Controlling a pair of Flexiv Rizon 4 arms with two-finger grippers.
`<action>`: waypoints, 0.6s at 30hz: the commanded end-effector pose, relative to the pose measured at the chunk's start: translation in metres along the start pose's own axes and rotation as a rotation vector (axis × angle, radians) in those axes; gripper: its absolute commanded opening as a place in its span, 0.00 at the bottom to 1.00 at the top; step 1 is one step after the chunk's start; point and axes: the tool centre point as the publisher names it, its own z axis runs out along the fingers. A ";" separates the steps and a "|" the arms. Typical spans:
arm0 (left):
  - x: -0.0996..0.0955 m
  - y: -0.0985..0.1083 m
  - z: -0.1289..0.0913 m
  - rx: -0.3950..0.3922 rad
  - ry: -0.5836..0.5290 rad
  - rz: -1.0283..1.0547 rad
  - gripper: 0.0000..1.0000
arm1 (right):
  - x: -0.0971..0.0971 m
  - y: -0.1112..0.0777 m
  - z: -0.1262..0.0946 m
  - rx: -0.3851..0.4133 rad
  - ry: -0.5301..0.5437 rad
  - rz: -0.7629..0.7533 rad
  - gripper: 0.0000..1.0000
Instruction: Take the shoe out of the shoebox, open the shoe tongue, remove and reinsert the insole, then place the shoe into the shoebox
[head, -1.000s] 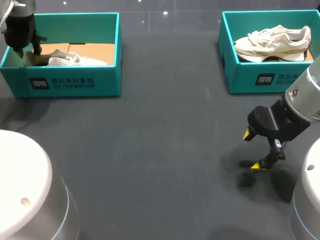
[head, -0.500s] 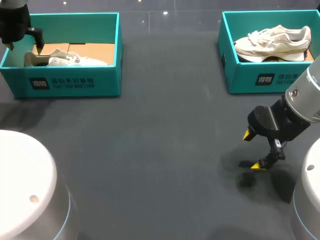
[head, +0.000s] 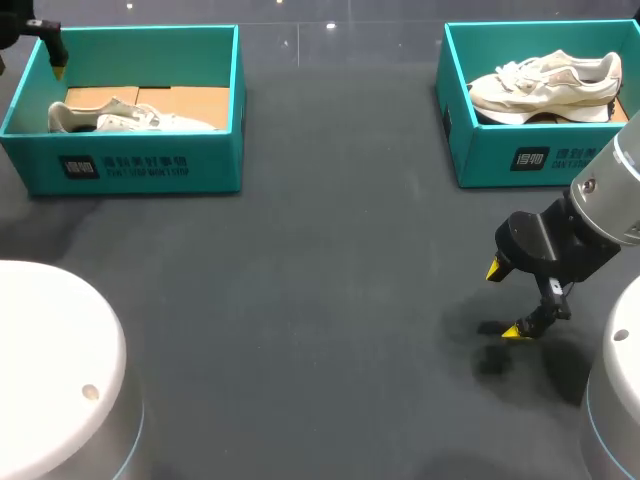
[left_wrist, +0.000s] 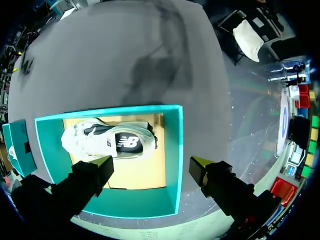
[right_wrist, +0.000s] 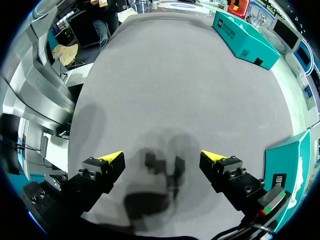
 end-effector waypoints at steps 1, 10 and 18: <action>0.007 -0.012 -0.019 -0.023 -0.006 -0.008 1.00 | 0.002 0.000 0.000 0.002 -0.003 0.001 1.00; 0.015 -0.022 -0.046 -0.036 -0.031 -0.007 1.00 | 0.002 0.000 0.000 0.002 -0.003 0.001 1.00; 0.016 -0.025 -0.056 -0.047 -0.048 0.024 1.00 | 0.002 0.000 0.000 0.002 -0.003 0.001 1.00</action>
